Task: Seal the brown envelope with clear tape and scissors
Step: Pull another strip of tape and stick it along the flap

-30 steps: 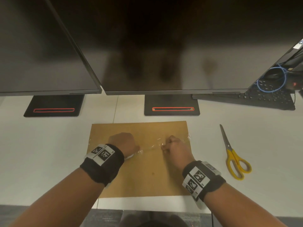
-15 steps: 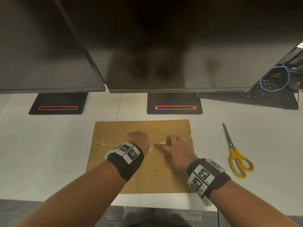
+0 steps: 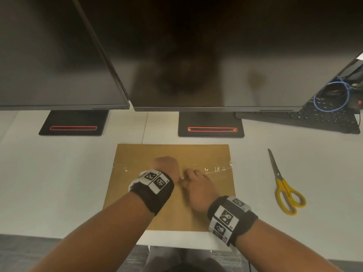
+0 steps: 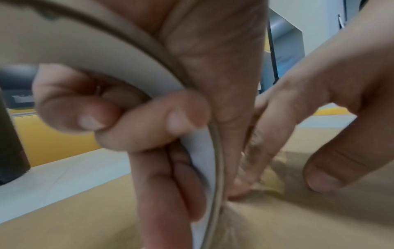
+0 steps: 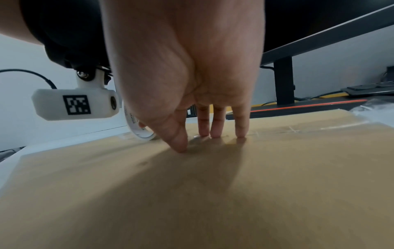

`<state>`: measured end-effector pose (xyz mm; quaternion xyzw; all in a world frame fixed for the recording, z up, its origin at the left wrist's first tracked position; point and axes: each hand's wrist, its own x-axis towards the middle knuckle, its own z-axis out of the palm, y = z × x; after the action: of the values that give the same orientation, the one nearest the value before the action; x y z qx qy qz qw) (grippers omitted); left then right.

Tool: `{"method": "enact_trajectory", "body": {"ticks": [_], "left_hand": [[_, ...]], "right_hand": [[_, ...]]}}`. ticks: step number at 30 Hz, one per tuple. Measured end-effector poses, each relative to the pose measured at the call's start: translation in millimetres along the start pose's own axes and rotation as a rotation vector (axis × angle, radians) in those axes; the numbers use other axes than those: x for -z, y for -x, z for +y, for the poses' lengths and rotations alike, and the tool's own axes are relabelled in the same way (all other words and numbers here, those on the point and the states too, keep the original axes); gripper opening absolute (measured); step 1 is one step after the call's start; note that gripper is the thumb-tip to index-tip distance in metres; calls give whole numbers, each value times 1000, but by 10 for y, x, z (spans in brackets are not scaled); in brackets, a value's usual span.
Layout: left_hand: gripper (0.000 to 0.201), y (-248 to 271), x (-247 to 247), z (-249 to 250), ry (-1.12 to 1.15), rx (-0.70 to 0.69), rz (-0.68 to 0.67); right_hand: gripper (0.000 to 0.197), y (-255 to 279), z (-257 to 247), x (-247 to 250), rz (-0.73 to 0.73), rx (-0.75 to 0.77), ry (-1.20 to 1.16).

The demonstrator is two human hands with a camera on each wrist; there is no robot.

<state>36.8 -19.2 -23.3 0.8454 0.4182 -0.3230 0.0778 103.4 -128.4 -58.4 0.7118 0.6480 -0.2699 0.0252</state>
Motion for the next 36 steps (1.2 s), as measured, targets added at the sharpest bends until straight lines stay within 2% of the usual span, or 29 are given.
{"method": "enact_trajectory", "body": {"ticks": [2, 4, 7, 9, 11, 15, 18, 21, 24, 28, 32, 36], "left_hand": [[40, 58, 34, -126, 83, -6, -13], [46, 105, 45, -332, 263, -16, -69], [56, 133, 1, -670, 546, -136, -198], [56, 128, -50, -801, 625, -206, -173], [53, 111, -109, -850, 636, -239, -112], [52, 63, -166, -836, 572, -213, -12], [50, 47, -174, -832, 528, -177, -9], [47, 54, -148, -850, 384, -86, -26], [40, 67, -163, -885, 303, -22, -42], [38, 91, -202, -879, 264, -13, -6], [47, 134, -177, -893, 284, -37, 51], [55, 158, -193, -1021, 400, -89, 48]], "right_hand": [[65, -6, -3, 20, -24, -13, -4], [71, -18, 5, 51, -52, -23, -30], [75, -45, 19, 62, -72, -33, -63], [76, -58, 24, 47, -59, -39, -90], [76, -67, 21, 26, -40, -45, -105], [70, -69, 30, -29, 8, -60, -111], [65, -89, 24, -71, 30, -67, -107], [57, -97, 3, -84, 63, -73, -94], [63, -96, -14, -92, 63, -75, -68], [80, -70, -47, -95, 43, -52, -42], [72, -65, -78, -107, 37, -70, 35], [68, -108, -133, -145, 11, -99, 105]]}}
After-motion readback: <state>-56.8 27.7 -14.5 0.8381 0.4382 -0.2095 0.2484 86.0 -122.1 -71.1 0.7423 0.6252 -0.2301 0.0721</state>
